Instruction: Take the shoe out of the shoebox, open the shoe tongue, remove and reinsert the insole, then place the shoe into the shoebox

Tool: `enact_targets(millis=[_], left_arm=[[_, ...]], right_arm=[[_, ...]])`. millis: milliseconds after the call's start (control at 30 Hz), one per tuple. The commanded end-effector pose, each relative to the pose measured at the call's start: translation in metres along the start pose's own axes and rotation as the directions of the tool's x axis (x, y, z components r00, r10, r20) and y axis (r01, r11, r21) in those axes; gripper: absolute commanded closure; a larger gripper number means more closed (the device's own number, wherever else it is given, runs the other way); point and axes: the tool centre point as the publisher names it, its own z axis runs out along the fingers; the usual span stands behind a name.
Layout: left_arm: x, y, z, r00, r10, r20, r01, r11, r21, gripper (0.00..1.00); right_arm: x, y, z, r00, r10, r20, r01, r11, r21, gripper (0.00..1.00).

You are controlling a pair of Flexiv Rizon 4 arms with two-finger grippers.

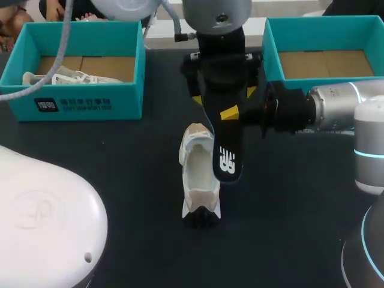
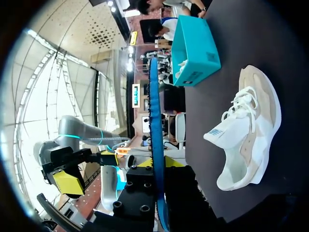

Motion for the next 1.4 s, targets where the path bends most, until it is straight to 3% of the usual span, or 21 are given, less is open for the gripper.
enact_targets(millis=[33, 1067, 1267, 1400], left_arm=[[-0.003, 0.001, -0.005, 0.998, 0.004, -0.062, -0.004, 1.0, 0.002, 0.0], [0.0, 0.0, -0.007, 1.0, 0.004, -0.018, -0.003, 1.0, 0.026, 0.0], [0.013, -0.003, -0.012, 0.954, 0.044, 0.297, -0.055, 0.998, 0.032, 0.0], [0.027, -0.007, -0.007, 0.909, 0.039, 0.416, -0.062, 0.997, 0.042, 0.0]], right_arm=[[0.0, 0.001, 0.0, 1.0, 0.002, 0.002, -0.002, 1.0, -0.001, 1.0], [0.002, 0.002, -0.004, 1.0, 0.003, 0.003, -0.003, 1.0, 0.005, 1.0], [0.002, 0.002, -0.004, 1.0, 0.007, 0.002, -0.007, 1.0, 0.009, 1.0], [0.004, 0.004, -0.005, 1.0, 0.01, 0.003, -0.01, 1.0, 0.016, 1.0]])
